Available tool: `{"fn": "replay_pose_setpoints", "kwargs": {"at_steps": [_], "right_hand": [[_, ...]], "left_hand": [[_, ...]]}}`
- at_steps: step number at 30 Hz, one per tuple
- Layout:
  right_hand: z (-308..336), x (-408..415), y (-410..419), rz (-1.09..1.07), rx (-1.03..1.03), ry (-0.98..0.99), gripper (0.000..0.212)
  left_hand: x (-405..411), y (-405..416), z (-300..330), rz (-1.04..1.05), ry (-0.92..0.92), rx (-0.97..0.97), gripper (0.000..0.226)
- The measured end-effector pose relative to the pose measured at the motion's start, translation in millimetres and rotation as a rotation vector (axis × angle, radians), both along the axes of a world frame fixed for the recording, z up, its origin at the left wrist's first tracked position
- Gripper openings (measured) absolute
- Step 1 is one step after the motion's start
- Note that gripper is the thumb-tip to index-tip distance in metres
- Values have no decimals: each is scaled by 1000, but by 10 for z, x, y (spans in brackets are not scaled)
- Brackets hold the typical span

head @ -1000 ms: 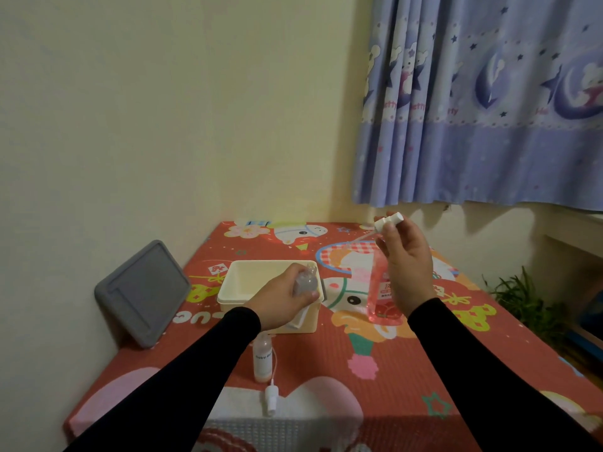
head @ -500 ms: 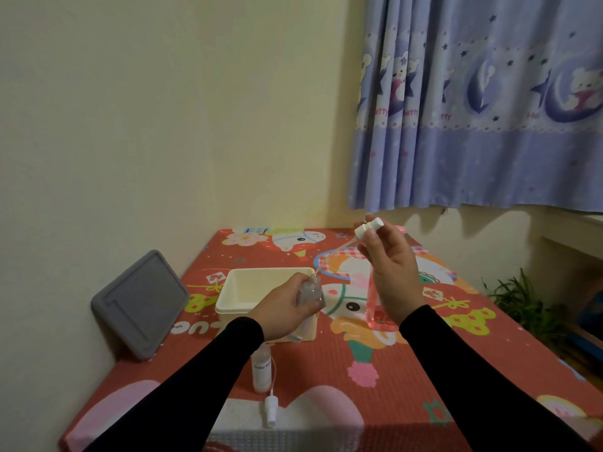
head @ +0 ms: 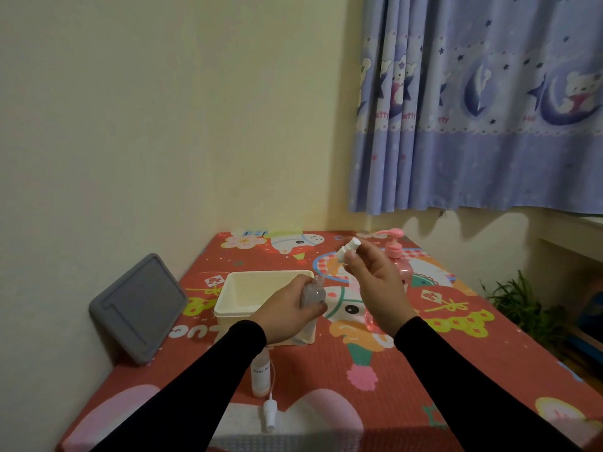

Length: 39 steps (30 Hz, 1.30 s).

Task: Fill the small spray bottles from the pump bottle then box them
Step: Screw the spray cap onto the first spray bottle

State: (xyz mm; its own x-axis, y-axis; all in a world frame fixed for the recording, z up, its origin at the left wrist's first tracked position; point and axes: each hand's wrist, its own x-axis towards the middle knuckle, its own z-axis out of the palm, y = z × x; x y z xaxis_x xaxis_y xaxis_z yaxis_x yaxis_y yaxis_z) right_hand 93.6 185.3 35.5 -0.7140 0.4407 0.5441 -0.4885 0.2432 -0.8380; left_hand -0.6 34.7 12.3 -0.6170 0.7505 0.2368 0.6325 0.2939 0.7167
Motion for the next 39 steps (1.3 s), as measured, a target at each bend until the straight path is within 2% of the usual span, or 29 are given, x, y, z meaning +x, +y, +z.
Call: {"fn": "replay_pose_setpoints", "kwargs": {"at_steps": [5,10,25,32,39], "right_hand": [[-66,-24,-27,84,25,-110,18],[-104,-19,2,130,65,-207,24],[-41,-20,68,280,14,-249,26],[19,-40,89,368,-91,-259,28],[108,-15,49,426,-155,-218,27]], "left_hand": [[18,26,18,-13,-23,40,40],[38,39,13,-50,-68,77,34],[84,55,63,-115,-226,225,27],[93,25,119,-204,-495,247,29],[114,34,171,-295,-815,403,39]]}}
